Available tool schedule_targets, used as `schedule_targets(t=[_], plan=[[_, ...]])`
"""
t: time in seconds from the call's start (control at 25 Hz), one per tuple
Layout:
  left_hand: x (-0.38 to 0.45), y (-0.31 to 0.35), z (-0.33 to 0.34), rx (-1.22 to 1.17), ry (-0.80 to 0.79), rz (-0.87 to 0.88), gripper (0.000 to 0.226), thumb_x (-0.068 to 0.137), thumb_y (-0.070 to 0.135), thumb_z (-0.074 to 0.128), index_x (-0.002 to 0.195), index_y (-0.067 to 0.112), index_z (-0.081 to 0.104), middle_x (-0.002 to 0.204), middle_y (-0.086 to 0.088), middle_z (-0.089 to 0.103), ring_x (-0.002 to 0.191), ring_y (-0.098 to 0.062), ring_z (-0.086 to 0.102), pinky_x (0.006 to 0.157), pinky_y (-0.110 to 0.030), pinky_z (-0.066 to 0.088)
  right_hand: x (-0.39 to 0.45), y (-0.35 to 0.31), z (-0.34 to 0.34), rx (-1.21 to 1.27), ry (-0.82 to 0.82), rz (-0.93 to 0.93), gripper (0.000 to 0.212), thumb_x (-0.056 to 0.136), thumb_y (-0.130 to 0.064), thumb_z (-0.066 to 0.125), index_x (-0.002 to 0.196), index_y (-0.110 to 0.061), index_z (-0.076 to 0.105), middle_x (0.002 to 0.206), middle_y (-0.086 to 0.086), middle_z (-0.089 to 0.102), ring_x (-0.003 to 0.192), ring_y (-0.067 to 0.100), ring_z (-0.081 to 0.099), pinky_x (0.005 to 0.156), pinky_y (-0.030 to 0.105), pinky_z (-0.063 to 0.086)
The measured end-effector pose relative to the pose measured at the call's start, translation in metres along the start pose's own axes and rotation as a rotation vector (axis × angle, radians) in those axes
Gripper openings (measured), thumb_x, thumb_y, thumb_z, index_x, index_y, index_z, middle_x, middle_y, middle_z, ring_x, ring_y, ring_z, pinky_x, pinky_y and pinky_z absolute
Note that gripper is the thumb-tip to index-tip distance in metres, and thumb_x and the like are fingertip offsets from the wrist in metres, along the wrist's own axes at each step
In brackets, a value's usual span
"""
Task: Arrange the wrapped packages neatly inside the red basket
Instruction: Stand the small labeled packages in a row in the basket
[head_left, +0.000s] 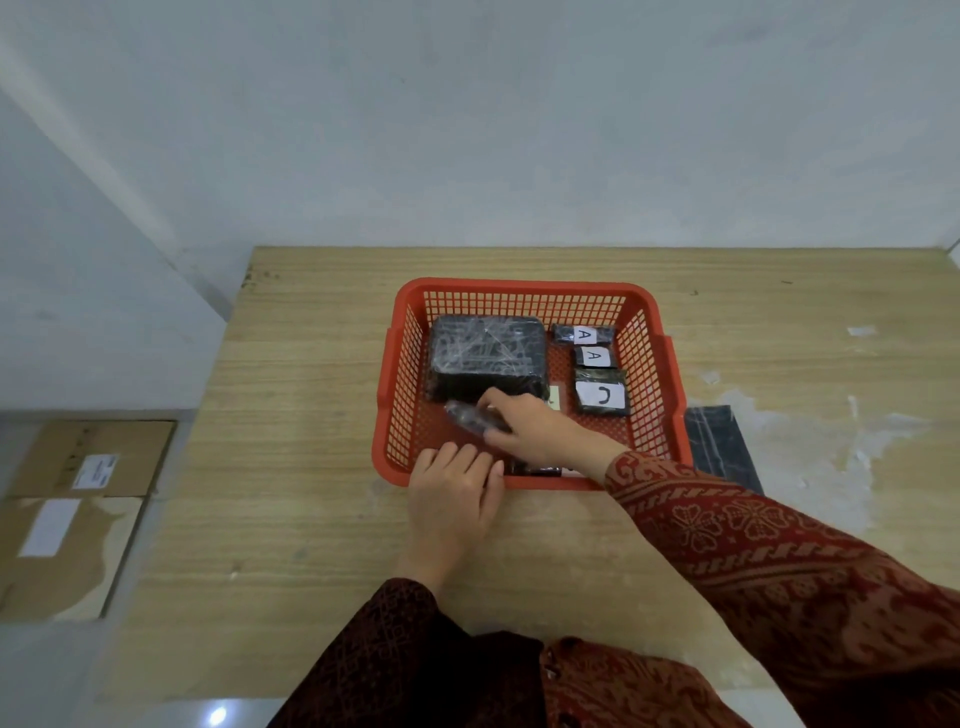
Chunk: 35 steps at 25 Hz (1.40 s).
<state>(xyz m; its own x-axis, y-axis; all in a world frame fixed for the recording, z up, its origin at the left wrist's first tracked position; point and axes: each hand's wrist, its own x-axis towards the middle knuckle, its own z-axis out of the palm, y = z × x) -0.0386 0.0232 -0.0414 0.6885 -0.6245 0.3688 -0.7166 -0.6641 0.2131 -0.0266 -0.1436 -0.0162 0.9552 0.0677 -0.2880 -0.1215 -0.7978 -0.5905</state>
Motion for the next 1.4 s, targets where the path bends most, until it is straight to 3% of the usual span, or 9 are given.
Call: schedule_targets(t=[0.12, 0.2, 0.4, 0.56, 0.68, 0.88, 1.12, 1.4], plan=[[0.0, 0.001, 0.001, -0.001, 0.009, 0.009, 0.032, 0.095, 0.028, 0.042, 0.073, 0.017, 0.062, 0.07, 0.002, 0.06, 0.068, -0.02, 0.052, 0.064, -0.035, 0.036, -0.014, 0.017, -0.022, 0.119, 0.173, 0.058, 0.022, 0.098, -0.028, 0.039, 0.102, -0.012, 0.054, 0.069, 0.009, 0.062, 0.058, 0.026, 0.057, 0.055, 0.038, 0.042], [-0.001, 0.0, 0.0, -0.004, 0.003, 0.011, 0.031, 0.095, 0.028, 0.042, 0.074, 0.017, 0.062, 0.071, 0.003, 0.061, 0.069, -0.02, 0.053, 0.064, -0.035, 0.037, -0.027, 0.034, -0.038, 0.048, 0.132, 0.091, 0.021, 0.095, -0.036, 0.049, 0.097, -0.015, 0.055, 0.066, -0.002, 0.057, 0.055, 0.016, 0.053, 0.053, 0.029, 0.041], [0.0, 0.0, 0.0, -0.013, 0.003, 0.016, 0.031, 0.095, 0.027, 0.043, 0.075, 0.017, 0.064, 0.071, 0.003, 0.061, 0.069, -0.02, 0.054, 0.063, -0.035, 0.037, -0.05, 0.07, -0.051, -0.36, -0.009, 0.157, 0.036, 0.086, -0.033, 0.065, 0.112, -0.01, 0.058, 0.105, 0.005, 0.061, 0.094, 0.021, 0.057, 0.081, 0.033, 0.048], [-0.001, -0.001, 0.0, -0.017, -0.001, 0.02, 0.031, 0.095, 0.027, 0.042, 0.075, 0.016, 0.064, 0.071, 0.003, 0.061, 0.068, -0.02, 0.053, 0.063, -0.034, 0.035, -0.059, 0.073, -0.044, -0.599, 0.002, 0.184, 0.038, 0.088, -0.032, 0.063, 0.116, -0.01, 0.049, 0.107, 0.013, 0.065, 0.098, 0.031, 0.061, 0.078, 0.04, 0.051], [-0.001, 0.0, -0.001, -0.016, -0.012, 0.021, 0.032, 0.095, 0.027, 0.042, 0.075, 0.016, 0.063, 0.071, 0.003, 0.061, 0.068, -0.019, 0.053, 0.063, -0.035, 0.035, -0.06, 0.071, -0.037, -0.676, 0.015, 0.181, 0.04, 0.09, -0.026, 0.059, 0.124, -0.007, 0.049, 0.121, 0.012, 0.057, 0.114, 0.029, 0.054, 0.087, 0.039, 0.049], [-0.001, 0.001, -0.002, -0.03, -0.012, 0.007, 0.033, 0.096, 0.028, 0.04, 0.076, 0.017, 0.064, 0.07, 0.004, 0.061, 0.067, -0.018, 0.053, 0.063, -0.034, 0.036, -0.064, 0.07, -0.028, -0.614, 0.065, 0.237, 0.037, 0.09, -0.017, 0.057, 0.123, -0.005, 0.045, 0.122, 0.013, 0.057, 0.113, 0.031, 0.055, 0.086, 0.042, 0.053], [0.001, 0.006, -0.008, -0.048, -0.045, -0.052, 0.033, 0.095, 0.029, 0.043, 0.071, 0.019, 0.063, 0.067, 0.007, 0.06, 0.066, -0.016, 0.052, 0.064, -0.033, 0.034, -0.062, 0.07, -0.03, -0.53, 0.027, 0.264, 0.042, 0.091, -0.029, 0.056, 0.124, -0.004, 0.053, 0.123, 0.014, 0.055, 0.115, 0.031, 0.053, 0.092, 0.044, 0.051], [0.003, 0.006, -0.012, -0.08, -0.164, -0.077, 0.034, 0.096, 0.031, 0.041, 0.072, 0.021, 0.063, 0.068, 0.009, 0.061, 0.067, -0.014, 0.053, 0.065, -0.032, 0.034, -0.057, 0.064, -0.028, -0.504, 0.013, 0.307, 0.048, 0.084, -0.026, 0.068, 0.123, -0.008, 0.048, 0.122, 0.013, 0.057, 0.113, 0.031, 0.055, 0.089, 0.042, 0.051]])
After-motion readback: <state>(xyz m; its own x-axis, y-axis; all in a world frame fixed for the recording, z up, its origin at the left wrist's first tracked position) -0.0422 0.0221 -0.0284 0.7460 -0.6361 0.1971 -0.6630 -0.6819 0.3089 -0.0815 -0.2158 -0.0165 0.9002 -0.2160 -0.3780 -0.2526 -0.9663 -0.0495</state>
